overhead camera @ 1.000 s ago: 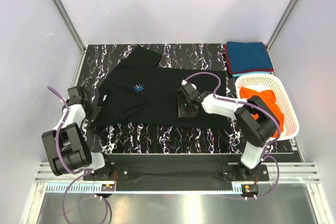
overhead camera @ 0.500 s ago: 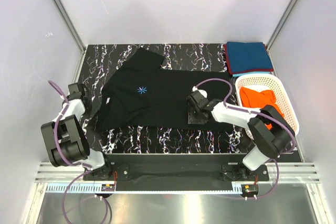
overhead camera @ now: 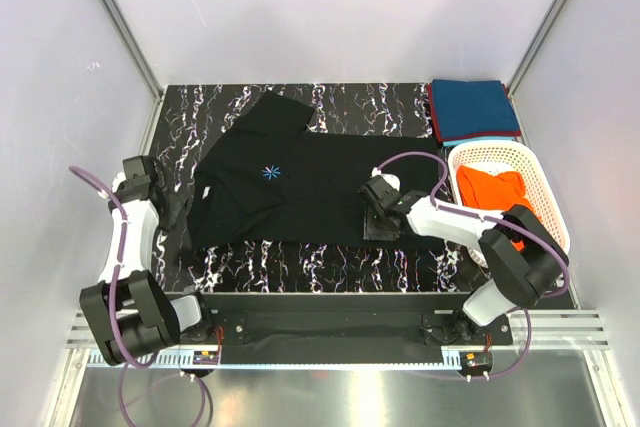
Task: Fold and stack the t-shirts
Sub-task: Flatten the tshirt out
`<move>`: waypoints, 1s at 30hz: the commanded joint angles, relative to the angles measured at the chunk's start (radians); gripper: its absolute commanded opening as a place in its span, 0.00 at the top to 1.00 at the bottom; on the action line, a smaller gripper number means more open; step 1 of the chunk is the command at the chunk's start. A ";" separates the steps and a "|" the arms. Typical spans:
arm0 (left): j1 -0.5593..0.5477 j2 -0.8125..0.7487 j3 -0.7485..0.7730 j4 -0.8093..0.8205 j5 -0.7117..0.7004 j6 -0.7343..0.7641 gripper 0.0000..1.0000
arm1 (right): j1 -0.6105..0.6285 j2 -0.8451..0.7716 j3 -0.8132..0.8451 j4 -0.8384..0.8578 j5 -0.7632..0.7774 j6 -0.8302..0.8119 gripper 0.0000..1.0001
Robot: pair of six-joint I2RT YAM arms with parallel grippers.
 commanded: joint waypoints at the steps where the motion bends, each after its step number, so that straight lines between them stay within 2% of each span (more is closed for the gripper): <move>1: 0.006 0.029 -0.026 -0.158 0.047 -0.206 0.51 | -0.003 -0.046 -0.002 -0.008 0.035 0.010 0.60; 8: 0.014 0.101 -0.044 -0.218 -0.018 -0.295 0.51 | -0.001 -0.085 -0.008 -0.006 0.029 0.004 0.59; 13: 0.018 0.148 -0.069 -0.183 0.040 -0.338 0.45 | -0.001 -0.102 -0.014 -0.006 0.033 0.004 0.59; 17: 0.017 0.190 -0.097 -0.129 0.084 -0.353 0.45 | -0.001 -0.100 -0.011 -0.008 0.038 0.005 0.59; 21: 0.017 0.230 -0.106 -0.100 0.097 -0.350 0.56 | -0.001 -0.099 -0.008 -0.008 0.044 0.008 0.59; 22: 0.017 0.230 -0.103 -0.098 0.087 -0.347 0.65 | -0.001 -0.099 -0.013 -0.006 0.052 0.005 0.59; 24: 0.020 0.222 -0.081 -0.100 0.068 -0.327 0.74 | -0.001 -0.095 -0.020 -0.014 0.061 0.004 0.59; 25: 0.017 0.216 -0.071 -0.103 0.039 -0.320 0.82 | -0.001 -0.089 -0.025 -0.020 0.075 0.002 0.59; 30: 0.017 0.204 -0.012 -0.109 -0.081 -0.255 0.97 | -0.003 -0.083 -0.046 -0.057 0.085 -0.004 0.59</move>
